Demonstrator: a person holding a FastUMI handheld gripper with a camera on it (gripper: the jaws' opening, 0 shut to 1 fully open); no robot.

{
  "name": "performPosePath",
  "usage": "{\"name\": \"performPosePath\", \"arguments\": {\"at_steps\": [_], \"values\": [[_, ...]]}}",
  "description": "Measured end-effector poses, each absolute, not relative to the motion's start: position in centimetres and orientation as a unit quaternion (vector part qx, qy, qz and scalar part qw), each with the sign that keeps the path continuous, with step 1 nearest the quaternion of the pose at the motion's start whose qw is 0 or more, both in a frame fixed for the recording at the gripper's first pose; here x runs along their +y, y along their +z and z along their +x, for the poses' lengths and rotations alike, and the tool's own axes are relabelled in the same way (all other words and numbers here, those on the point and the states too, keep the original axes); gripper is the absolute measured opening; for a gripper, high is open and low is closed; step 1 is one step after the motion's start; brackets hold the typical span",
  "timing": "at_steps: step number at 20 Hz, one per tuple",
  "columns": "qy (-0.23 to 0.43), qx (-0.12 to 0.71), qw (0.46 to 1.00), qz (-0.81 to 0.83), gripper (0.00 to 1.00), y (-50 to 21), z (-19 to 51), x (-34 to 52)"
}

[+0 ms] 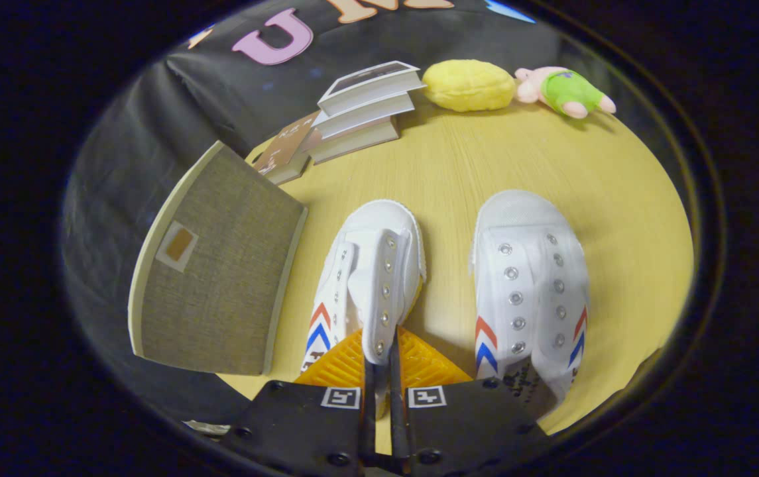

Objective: Open the storage box then place both shoes into the box .Put the left shoe in first, then the right shoe, with the right side of both shoes facing outward in a uniform manner.

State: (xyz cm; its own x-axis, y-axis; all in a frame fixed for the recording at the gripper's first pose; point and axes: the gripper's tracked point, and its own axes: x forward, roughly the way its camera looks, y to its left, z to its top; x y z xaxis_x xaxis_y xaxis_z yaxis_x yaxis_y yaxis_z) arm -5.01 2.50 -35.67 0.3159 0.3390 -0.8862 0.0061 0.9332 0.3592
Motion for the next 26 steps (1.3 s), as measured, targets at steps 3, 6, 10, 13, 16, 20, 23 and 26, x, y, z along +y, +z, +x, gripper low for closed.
{"name": "performPosePath", "arguments": {"at_steps": [3, 6, 10, 13, 16, 20, 23, 26], "values": [[0.075, 0.587, 0.788, 0.169, 0.04, -35.3, -5.6, 1.9], [0.062, 0.582, 0.788, 0.192, 0.04, -33.5, -5.5, 1.6], [0.047, 0.563, 0.794, 0.224, 0.04, -29.8, -4.2, 2.8], [0.039, 0.547, 0.803, 0.235, 0.04, -26.6, -2.9, 3.9], [0.048, 0.528, 0.809, 0.252, 0.03, -23.0, -1.5, 5.5], [0.070, 0.502, 0.823, 0.256, 0.04, -18.7, 0.5, 7.9], [0.091, 0.492, 0.826, 0.259, 0.04, -16.5, 1.3, 10.7], [0.117, 0.495, 0.820, 0.263, 0.03, -15.5, 1.2, 14.3]]}}
